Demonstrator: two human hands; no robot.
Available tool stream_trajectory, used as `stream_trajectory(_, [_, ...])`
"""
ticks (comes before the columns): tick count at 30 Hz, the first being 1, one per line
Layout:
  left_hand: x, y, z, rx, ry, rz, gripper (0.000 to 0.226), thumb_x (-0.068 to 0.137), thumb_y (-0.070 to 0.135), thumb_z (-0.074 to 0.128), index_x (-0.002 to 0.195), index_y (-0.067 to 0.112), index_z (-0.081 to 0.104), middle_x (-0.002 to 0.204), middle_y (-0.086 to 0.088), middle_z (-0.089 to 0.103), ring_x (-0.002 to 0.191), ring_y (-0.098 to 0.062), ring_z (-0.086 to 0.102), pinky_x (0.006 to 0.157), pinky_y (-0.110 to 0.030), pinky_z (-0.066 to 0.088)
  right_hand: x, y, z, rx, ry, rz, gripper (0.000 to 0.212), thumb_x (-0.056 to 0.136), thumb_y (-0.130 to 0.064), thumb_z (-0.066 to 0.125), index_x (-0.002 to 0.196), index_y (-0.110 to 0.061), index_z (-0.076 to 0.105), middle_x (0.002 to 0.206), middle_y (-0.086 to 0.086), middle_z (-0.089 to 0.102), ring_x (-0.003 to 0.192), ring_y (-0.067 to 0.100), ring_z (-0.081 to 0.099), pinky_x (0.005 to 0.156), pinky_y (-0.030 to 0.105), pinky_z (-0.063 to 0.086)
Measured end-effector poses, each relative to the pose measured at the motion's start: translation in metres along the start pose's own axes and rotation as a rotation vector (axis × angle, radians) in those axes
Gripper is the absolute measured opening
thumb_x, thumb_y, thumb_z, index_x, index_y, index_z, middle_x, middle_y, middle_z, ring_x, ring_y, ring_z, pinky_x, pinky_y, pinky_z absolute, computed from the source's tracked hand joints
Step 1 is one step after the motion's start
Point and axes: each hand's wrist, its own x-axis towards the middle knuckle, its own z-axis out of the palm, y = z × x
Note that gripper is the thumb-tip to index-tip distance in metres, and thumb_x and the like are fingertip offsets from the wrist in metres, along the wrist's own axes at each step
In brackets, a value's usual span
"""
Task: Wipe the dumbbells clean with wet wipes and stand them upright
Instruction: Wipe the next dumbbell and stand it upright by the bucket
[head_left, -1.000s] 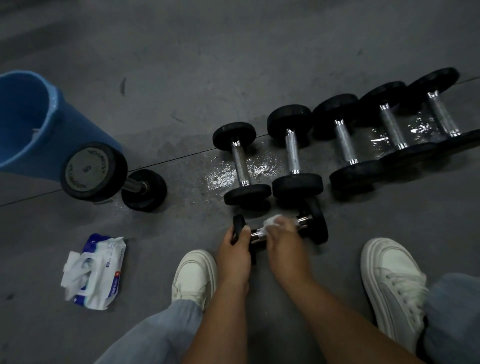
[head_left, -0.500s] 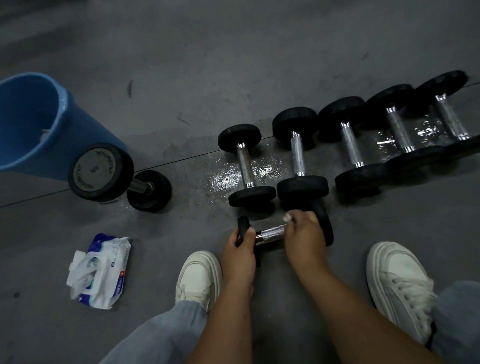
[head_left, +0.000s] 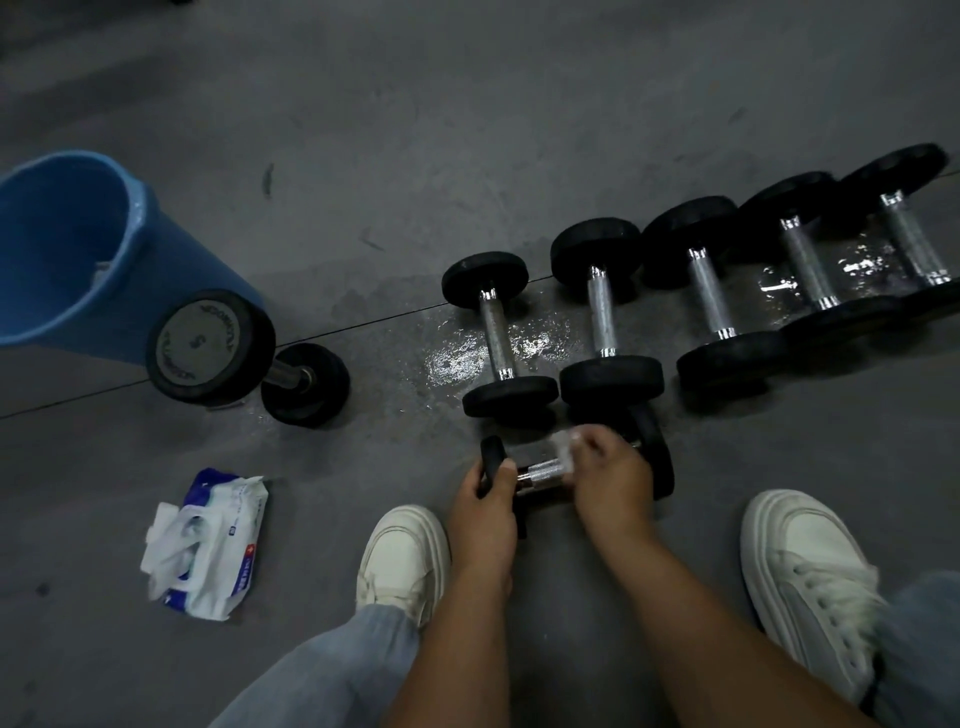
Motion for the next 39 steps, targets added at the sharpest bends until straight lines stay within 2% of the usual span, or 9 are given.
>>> stream_trajectory(6, [-0.001, 0.001, 0.001, -0.005, 0.006, -0.012, 0.024, 0.094, 0.033, 0.064, 0.115, 0.024, 0.069, 0.104, 0.001, 0.074, 0.095, -0.014, 0.069, 0.089, -0.037, 0.053, -0.006, -0.008, 0.001, -0.020, -0.239, -0.022, 0.014, 0.095, -0.016, 0.055, 0.090, -0.021, 0.067, 0.072, 0.005, 0.064, 0.047, 0.014, 0.059, 0.045, 0.020, 0.047])
stream_trajectory(9, [-0.002, 0.000, 0.000, -0.038, 0.006, -0.033, 0.022, 0.094, 0.031, 0.064, 0.114, 0.025, 0.069, 0.102, 0.005, 0.073, 0.092, -0.009, 0.069, 0.086, -0.032, 0.054, 0.008, 0.006, -0.007, -0.064, -0.017, 0.016, 0.014, 0.092, -0.017, 0.051, 0.097, -0.026, 0.060, 0.083, 0.004, 0.068, 0.071, 0.024, 0.067, 0.067, 0.037, 0.056])
stream_trajectory(13, [-0.003, 0.001, 0.001, -0.027, 0.006, -0.026, 0.020, 0.094, 0.031, 0.064, 0.113, 0.026, 0.069, 0.101, 0.006, 0.073, 0.092, -0.010, 0.069, 0.089, -0.035, 0.055, 0.002, 0.000, -0.002, -0.179, -0.188, -0.009, 0.025, 0.091, -0.008, 0.051, 0.109, -0.020, 0.061, 0.098, 0.007, 0.066, 0.086, 0.027, 0.065, 0.079, 0.033, 0.052])
stream_trajectory(19, [-0.003, 0.000, 0.001, -0.019, 0.005, -0.037, 0.024, 0.094, 0.033, 0.064, 0.116, 0.024, 0.068, 0.104, 0.005, 0.073, 0.095, -0.010, 0.068, 0.091, -0.035, 0.054, 0.001, -0.006, -0.011, -0.124, -0.055, 0.029, 0.014, 0.089, -0.011, 0.056, 0.091, -0.018, 0.067, 0.080, 0.001, 0.068, 0.076, 0.018, 0.062, 0.068, 0.025, 0.045])
stream_trajectory(22, [-0.001, 0.000, 0.001, -0.005, 0.009, -0.023, 0.021, 0.094, 0.033, 0.064, 0.112, 0.024, 0.071, 0.101, 0.004, 0.074, 0.093, -0.012, 0.069, 0.089, -0.037, 0.053, -0.006, -0.008, -0.001, -0.081, -0.206, -0.050, 0.020, 0.088, -0.004, 0.055, 0.092, -0.019, 0.067, 0.077, -0.001, 0.066, 0.073, 0.016, 0.065, 0.067, 0.026, 0.047])
stream_trajectory(26, [-0.003, 0.001, 0.000, -0.037, -0.003, -0.032, 0.023, 0.093, 0.031, 0.065, 0.113, 0.023, 0.071, 0.100, 0.005, 0.075, 0.096, -0.013, 0.070, 0.090, -0.037, 0.054, 0.010, -0.003, 0.001, -0.030, 0.060, 0.058, 0.019, 0.089, -0.006, 0.055, 0.102, -0.015, 0.067, 0.087, 0.008, 0.069, 0.080, 0.023, 0.064, 0.069, 0.027, 0.047])
stream_trajectory(30, [-0.003, 0.001, 0.001, -0.043, -0.010, -0.013, 0.017, 0.095, 0.027, 0.063, 0.107, 0.020, 0.071, 0.097, 0.000, 0.075, 0.091, -0.016, 0.070, 0.082, -0.033, 0.052, -0.008, -0.009, 0.014, 0.139, -0.299, 0.147, 0.028, 0.091, 0.007, 0.045, 0.093, -0.013, 0.065, 0.075, 0.011, 0.064, 0.051, 0.004, 0.059, 0.049, 0.016, 0.047])
stream_trajectory(34, [-0.003, 0.000, 0.001, -0.043, -0.003, -0.034, 0.021, 0.095, 0.029, 0.063, 0.113, 0.020, 0.070, 0.101, 0.002, 0.074, 0.092, -0.012, 0.069, 0.085, -0.032, 0.052, 0.006, -0.004, -0.001, 0.442, -0.003, 0.316, 0.029, 0.090, 0.010, 0.044, 0.085, -0.015, 0.058, 0.077, 0.010, 0.061, 0.059, 0.012, 0.058, 0.047, 0.015, 0.049])
stream_trajectory(39, [-0.002, 0.000, 0.001, -0.018, -0.003, -0.031, 0.024, 0.094, 0.032, 0.064, 0.114, 0.022, 0.070, 0.103, 0.002, 0.074, 0.096, -0.015, 0.069, 0.092, -0.039, 0.053, -0.004, -0.006, 0.007, 0.350, -0.189, 0.337, 0.009, 0.092, -0.008, 0.055, 0.084, -0.013, 0.055, 0.071, 0.007, 0.060, 0.052, 0.011, 0.055, 0.048, 0.022, 0.049])
